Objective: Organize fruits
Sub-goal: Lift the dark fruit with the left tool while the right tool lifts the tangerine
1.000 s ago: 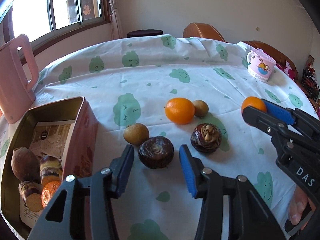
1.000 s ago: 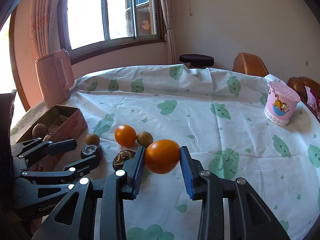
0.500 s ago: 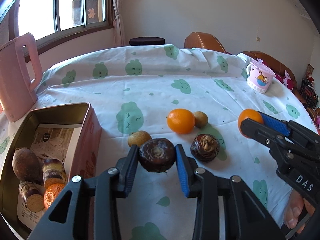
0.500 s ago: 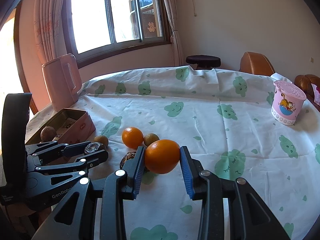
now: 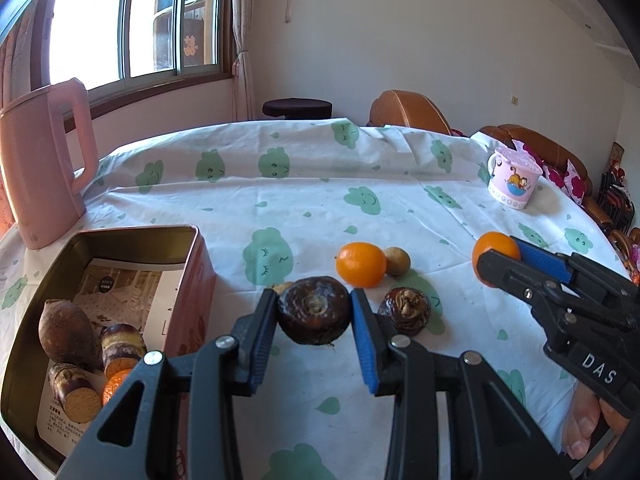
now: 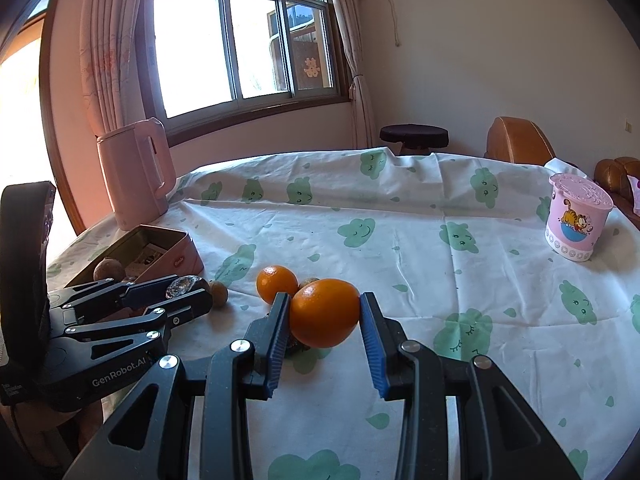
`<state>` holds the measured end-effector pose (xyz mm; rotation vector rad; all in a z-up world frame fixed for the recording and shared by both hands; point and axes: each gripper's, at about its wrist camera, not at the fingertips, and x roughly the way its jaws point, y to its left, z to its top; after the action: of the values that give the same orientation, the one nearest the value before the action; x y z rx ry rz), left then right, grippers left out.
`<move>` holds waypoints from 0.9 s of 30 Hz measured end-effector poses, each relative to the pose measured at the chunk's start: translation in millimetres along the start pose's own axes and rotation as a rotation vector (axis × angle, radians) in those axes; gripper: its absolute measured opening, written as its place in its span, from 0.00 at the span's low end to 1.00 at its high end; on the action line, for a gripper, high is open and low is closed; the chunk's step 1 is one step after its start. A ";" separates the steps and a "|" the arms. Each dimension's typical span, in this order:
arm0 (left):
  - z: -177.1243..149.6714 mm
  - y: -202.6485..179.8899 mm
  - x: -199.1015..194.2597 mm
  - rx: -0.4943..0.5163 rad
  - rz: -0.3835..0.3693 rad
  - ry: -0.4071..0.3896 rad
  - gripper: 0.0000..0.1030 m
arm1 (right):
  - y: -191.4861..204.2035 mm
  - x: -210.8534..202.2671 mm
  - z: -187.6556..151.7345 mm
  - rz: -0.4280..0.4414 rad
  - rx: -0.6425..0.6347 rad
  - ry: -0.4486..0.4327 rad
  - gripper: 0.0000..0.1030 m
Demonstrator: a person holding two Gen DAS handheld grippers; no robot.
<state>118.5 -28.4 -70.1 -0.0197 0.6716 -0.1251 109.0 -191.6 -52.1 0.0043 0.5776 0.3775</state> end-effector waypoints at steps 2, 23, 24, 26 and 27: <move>0.0 0.5 -2.3 -0.002 0.004 -0.012 0.37 | 1.1 -2.6 -0.4 -0.003 -0.006 -0.012 0.36; -1.8 -0.7 -18.7 0.005 0.030 -0.100 0.37 | 4.5 -15.4 -0.7 -0.013 -0.027 -0.086 0.36; -1.9 -0.7 -19.2 0.005 0.031 -0.103 0.37 | 4.6 -15.9 -0.7 -0.014 -0.028 -0.089 0.36; -2.0 -0.6 -20.1 0.005 0.033 -0.109 0.37 | 5.0 -17.5 -1.4 -0.016 -0.030 -0.095 0.36; -2.1 -0.5 -20.6 0.005 0.035 -0.113 0.37 | 5.4 -18.1 -1.5 -0.017 -0.031 -0.098 0.36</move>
<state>101.2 -26.3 -58.9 -0.0103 0.5585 -0.0916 92.4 -193.0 -43.1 -0.0119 0.4751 0.3673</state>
